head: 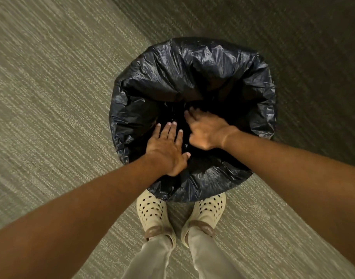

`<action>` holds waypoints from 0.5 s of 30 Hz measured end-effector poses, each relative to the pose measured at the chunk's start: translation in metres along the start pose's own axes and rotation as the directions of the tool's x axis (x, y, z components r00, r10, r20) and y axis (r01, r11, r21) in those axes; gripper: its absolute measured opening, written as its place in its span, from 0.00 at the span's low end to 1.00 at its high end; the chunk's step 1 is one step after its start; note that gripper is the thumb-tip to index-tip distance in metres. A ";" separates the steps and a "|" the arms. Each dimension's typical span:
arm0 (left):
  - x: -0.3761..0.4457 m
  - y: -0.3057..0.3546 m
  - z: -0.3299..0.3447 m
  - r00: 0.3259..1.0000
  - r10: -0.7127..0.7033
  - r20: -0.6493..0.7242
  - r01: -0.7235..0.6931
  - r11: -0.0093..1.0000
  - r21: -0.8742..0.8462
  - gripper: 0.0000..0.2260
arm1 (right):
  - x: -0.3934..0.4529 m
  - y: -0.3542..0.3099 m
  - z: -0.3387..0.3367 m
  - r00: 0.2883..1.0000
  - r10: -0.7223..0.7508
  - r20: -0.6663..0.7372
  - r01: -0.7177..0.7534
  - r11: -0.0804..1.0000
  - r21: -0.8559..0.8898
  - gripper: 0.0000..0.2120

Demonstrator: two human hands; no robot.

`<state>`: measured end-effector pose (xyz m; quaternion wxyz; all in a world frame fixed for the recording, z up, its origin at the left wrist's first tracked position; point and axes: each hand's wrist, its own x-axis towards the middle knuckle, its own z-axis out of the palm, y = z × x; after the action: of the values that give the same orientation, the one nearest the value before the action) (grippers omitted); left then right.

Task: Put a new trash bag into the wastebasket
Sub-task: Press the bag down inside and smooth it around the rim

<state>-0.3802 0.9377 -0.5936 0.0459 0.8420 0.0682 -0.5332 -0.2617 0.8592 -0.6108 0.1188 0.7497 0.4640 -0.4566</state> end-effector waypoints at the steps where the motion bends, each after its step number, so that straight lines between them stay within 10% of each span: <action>1: 0.000 0.000 -0.001 1.000 -0.002 0.023 0.002 1.000 -0.005 0.33 | -0.002 -0.006 0.009 0.998 -0.027 0.057 0.030 0.998 -0.055 0.36; 7: -0.002 -0.012 -0.001 0.972 -0.120 0.202 0.101 0.989 0.105 0.34 | -0.005 -0.009 0.036 0.873 0.029 0.486 0.064 0.983 -0.174 0.32; 15: 0.012 0.000 0.001 0.989 0.139 -0.046 -0.126 0.968 0.217 0.30 | 0.003 -0.007 0.031 0.984 -0.095 0.152 0.157 0.867 -0.473 0.35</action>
<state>-0.3760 0.9388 -0.6049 -0.0112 0.8605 -0.0443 -0.5074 -0.2849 0.8463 -0.6280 0.3004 0.6349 0.6028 -0.3786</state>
